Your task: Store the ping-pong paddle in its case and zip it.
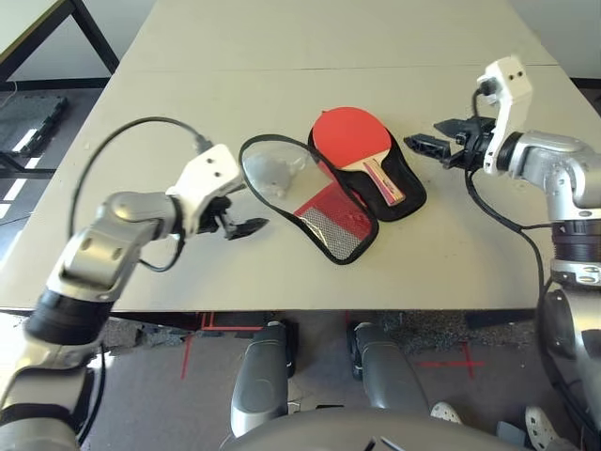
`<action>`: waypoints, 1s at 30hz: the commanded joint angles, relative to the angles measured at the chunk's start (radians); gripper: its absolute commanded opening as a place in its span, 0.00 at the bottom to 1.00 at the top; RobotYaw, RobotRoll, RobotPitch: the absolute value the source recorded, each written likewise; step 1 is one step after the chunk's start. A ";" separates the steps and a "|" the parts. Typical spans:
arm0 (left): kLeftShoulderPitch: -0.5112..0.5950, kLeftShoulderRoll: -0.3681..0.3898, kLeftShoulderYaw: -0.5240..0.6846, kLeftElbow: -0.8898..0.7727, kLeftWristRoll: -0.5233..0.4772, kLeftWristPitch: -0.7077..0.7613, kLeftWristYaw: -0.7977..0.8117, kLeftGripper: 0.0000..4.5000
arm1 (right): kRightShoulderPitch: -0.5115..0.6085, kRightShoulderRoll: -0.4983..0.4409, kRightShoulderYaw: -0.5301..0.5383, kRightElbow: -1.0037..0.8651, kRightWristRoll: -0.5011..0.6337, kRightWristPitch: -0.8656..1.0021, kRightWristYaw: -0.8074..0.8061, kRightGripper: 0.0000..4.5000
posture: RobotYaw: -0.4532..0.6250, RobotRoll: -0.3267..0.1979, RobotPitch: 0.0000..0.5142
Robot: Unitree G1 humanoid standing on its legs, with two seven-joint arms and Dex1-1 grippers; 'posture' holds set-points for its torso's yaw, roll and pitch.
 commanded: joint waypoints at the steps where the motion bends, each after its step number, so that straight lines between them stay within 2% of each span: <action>1: -0.081 -0.083 -0.063 0.036 0.023 0.002 0.018 1.00 | -0.019 -0.006 -0.035 0.083 -0.001 -0.073 -0.006 0.99 | 0.49 0.62 0.36; 5: -0.225 -0.258 -0.166 0.245 0.126 -0.085 0.078 1.00 | -0.032 -0.023 -0.071 0.172 0.006 -0.105 -0.011 0.99 | 0.48 0.62 0.36; 9: -0.274 -0.489 -0.175 0.574 0.191 -0.226 0.207 1.00 | -0.053 -0.047 -0.118 0.248 0.023 -0.121 -0.012 0.99 | 0.45 0.62 0.34; 12: -0.267 -0.557 -0.210 0.744 0.281 -0.359 0.269 1.00 | -0.061 -0.069 -0.138 0.277 0.036 -0.102 -0.002 0.99 | 0.42 0.62 0.33; 14: -0.248 -0.562 -0.194 0.714 0.273 -0.364 0.252 1.00 | -0.049 -0.086 -0.139 0.260 0.052 -0.057 0.022 0.99 | 0.42 0.62 0.34; 16: -0.231 -0.552 -0.132 0.636 0.219 -0.324 0.228 1.00 | -0.025 -0.098 -0.126 0.234 0.065 -0.014 0.055 0.99 | 0.42 0.62 0.33; 22: -0.195 -0.425 -0.067 0.448 0.195 -0.250 0.158 1.00 | 0.027 -0.100 -0.063 0.195 0.062 0.089 0.095 0.99 | 0.44 0.62 0.32; 30: -0.146 -0.270 -0.009 0.176 0.137 -0.110 0.078 1.00 | 0.037 -0.029 -0.005 0.206 0.049 0.116 0.099 0.99 | 0.46 0.62 0.33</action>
